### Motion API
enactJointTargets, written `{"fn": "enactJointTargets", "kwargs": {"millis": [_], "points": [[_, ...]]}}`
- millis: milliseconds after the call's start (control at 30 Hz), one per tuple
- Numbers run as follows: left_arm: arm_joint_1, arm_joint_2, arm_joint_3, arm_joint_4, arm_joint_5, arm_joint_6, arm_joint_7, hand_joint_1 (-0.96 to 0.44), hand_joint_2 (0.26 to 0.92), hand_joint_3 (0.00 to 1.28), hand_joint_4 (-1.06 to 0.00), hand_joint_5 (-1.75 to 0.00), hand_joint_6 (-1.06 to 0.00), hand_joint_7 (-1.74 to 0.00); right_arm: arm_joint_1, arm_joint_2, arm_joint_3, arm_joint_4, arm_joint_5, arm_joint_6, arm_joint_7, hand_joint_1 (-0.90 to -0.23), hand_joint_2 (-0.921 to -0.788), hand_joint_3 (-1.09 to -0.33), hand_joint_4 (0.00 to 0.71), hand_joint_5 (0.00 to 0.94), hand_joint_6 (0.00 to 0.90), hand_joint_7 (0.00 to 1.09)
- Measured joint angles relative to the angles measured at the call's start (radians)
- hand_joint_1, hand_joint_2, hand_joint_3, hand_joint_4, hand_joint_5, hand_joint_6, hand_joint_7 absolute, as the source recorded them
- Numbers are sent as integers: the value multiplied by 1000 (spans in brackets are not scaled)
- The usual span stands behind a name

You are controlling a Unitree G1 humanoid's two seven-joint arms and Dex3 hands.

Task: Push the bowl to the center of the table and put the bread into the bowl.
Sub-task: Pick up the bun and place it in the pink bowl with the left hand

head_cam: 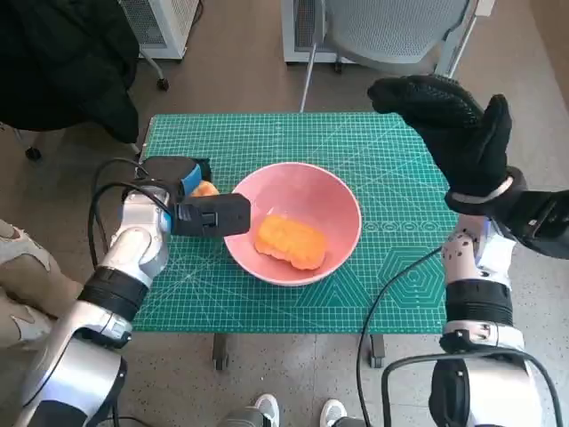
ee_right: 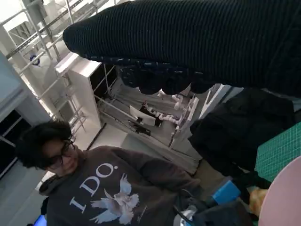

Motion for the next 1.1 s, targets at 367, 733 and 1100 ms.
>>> {"fn": "enactJointTargets", "kwargs": {"millis": [367,733,1100], "points": [[41,85,86,-304,-1,65,-108,1,921,150,-527,-1455,-627,-1050,-1,1,0,-1,0,0,3,-720,-921,-857,309,7,332,2],[82,140,241,-727,-24,96,-182,2,915,48,-707,-1235,-692,-1011,-1,3,0,-2,0,0,4,-724,-921,-855,313,5,332,2],[145,115,294,-996,-17,45,-151,4,897,25,-751,-1242,-802,-828,-1,3,-2,-2,3,-1,5,-725,-921,-850,316,5,334,2]]}}
